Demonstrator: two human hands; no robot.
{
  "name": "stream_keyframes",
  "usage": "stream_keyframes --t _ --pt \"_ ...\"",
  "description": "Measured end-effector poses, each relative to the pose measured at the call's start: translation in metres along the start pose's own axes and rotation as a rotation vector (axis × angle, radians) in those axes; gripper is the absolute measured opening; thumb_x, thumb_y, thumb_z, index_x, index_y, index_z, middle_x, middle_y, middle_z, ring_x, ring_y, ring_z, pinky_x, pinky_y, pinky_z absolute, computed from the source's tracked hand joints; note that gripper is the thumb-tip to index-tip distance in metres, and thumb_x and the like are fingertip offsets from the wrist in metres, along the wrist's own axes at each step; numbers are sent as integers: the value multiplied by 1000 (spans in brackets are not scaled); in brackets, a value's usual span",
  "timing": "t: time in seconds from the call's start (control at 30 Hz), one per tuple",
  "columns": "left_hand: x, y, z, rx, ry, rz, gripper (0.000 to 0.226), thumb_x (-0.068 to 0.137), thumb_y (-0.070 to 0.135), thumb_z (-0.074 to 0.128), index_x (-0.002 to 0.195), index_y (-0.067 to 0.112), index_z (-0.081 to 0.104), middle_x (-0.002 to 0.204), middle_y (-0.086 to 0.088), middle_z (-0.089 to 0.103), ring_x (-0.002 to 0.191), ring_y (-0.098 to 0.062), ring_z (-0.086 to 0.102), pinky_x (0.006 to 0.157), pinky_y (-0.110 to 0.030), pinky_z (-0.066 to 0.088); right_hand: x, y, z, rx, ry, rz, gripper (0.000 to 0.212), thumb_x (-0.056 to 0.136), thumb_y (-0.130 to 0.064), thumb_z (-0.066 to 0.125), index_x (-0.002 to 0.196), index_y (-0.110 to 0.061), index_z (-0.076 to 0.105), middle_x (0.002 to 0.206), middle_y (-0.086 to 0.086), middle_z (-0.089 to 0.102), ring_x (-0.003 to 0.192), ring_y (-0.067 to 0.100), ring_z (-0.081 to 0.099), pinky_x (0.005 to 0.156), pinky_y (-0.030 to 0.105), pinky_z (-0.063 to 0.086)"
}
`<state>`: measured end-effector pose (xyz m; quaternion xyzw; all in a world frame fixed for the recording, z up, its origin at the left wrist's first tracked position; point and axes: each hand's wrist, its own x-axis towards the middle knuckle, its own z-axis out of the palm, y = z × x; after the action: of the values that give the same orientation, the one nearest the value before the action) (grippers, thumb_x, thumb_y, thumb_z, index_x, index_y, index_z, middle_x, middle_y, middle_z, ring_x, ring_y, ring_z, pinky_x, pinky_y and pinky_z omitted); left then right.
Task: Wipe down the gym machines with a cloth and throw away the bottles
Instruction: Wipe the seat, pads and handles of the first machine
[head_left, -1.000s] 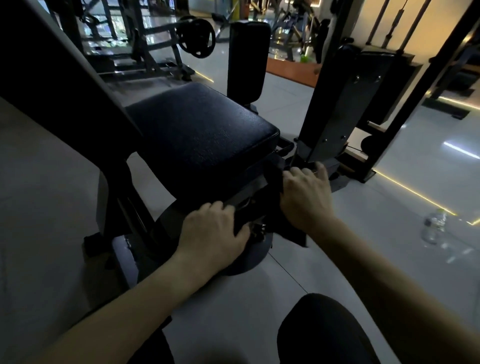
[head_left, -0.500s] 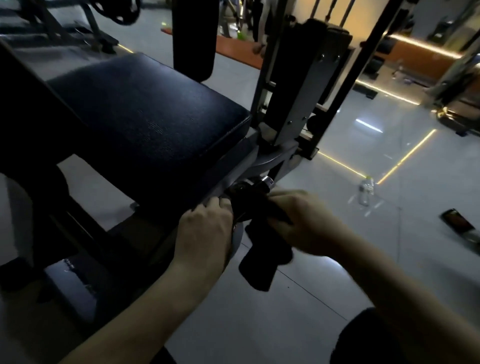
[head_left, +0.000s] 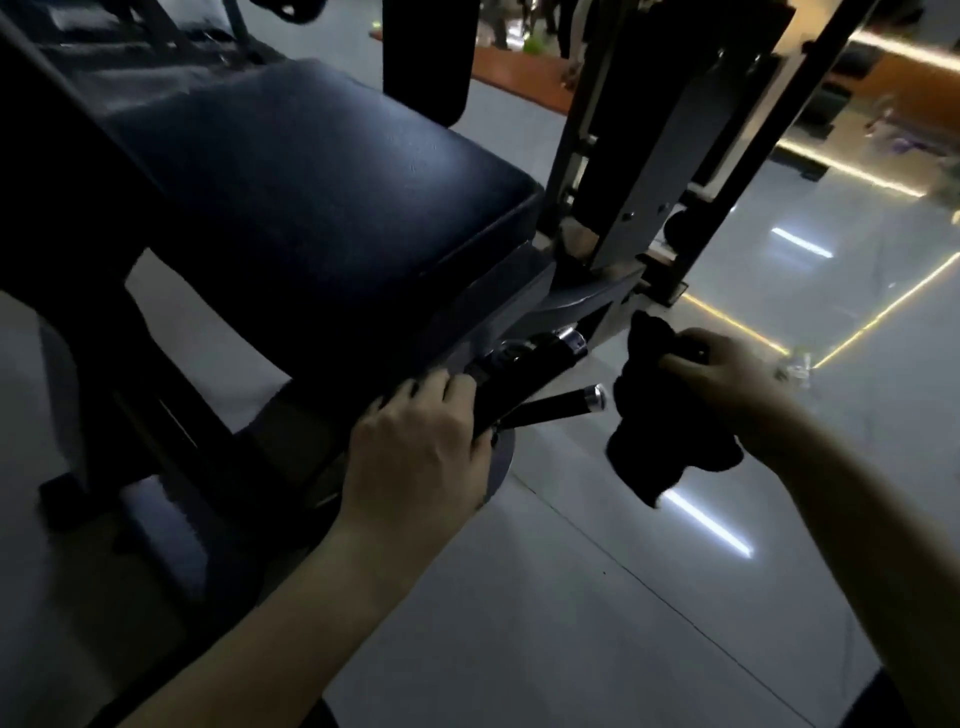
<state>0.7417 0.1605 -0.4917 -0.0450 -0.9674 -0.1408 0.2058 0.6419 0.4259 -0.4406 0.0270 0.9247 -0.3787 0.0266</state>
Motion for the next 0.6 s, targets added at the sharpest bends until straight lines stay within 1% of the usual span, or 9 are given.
stream_keyframes --t 0.03,0.1,0.17,0.2,0.27,0.33,0.4,0.5,0.6 --pt "-2 2 2 4 41 -7 35 85 42 73 103 14 64 94 -4 63 86 -26 65 64 -36 52 5 10 -1 27 -13 21 11 95 -15 63 101 -6 64 82 3 64 70 12 61 56 17 43" --pt "-7 16 4 5 185 41 38 90 42 68 109 10 67 102 -8 63 94 -28 60 73 -39 50 20 34 -1 120 -43 46 20 94 -17 65 105 -1 67 87 11 69 71 18 66 58 23 48" --pt "-7 41 6 -32 310 220 27 92 32 69 103 7 70 102 -12 64 93 -27 57 80 -37 44 33 54 1 234 -27 83 24 96 -23 63 109 -3 68 89 13 72 69 20 69 58 25 50" --pt "-5 58 16 -49 304 305 20 91 27 68 96 8 71 96 -11 63 86 -26 56 77 -36 42 40 67 1 292 -36 102 26 97 -26 62 106 -4 70 85 12 72 63 17 69 53 23 49" --pt "-1 80 50 -93 156 346 15 90 24 66 82 12 65 82 -6 57 74 -22 50 69 -35 40 55 89 6 402 -69 145 30 96 -32 63 99 -3 71 77 13 71 52 14 66 45 19 46" --pt "3 92 90 -83 -67 191 18 89 31 64 79 17 60 79 1 54 73 -21 51 69 -36 45 68 108 9 471 -107 186 32 95 -35 64 97 -4 71 77 13 72 54 17 68 47 21 47" --pt "17 98 121 -57 -257 -88 16 91 38 62 89 22 63 88 5 58 84 -18 58 78 -32 48 80 122 3 484 -169 184 26 95 -35 64 96 -10 68 78 10 72 62 19 70 54 25 50" --pt "40 92 154 -148 -335 -332 26 86 40 69 107 25 64 97 9 58 89 -16 61 77 -31 51 94 142 -5 527 -250 201 17 98 -29 60 96 -13 64 84 14 70 68 26 68 59 29 50" --pt "59 84 177 -182 -330 -365 47 80 40 79 121 27 60 101 7 54 88 -15 57 74 -30 46 100 158 -7 585 -307 225 13 101 -21 55 107 -10 61 84 14 67 67 25 65 58 28 47"
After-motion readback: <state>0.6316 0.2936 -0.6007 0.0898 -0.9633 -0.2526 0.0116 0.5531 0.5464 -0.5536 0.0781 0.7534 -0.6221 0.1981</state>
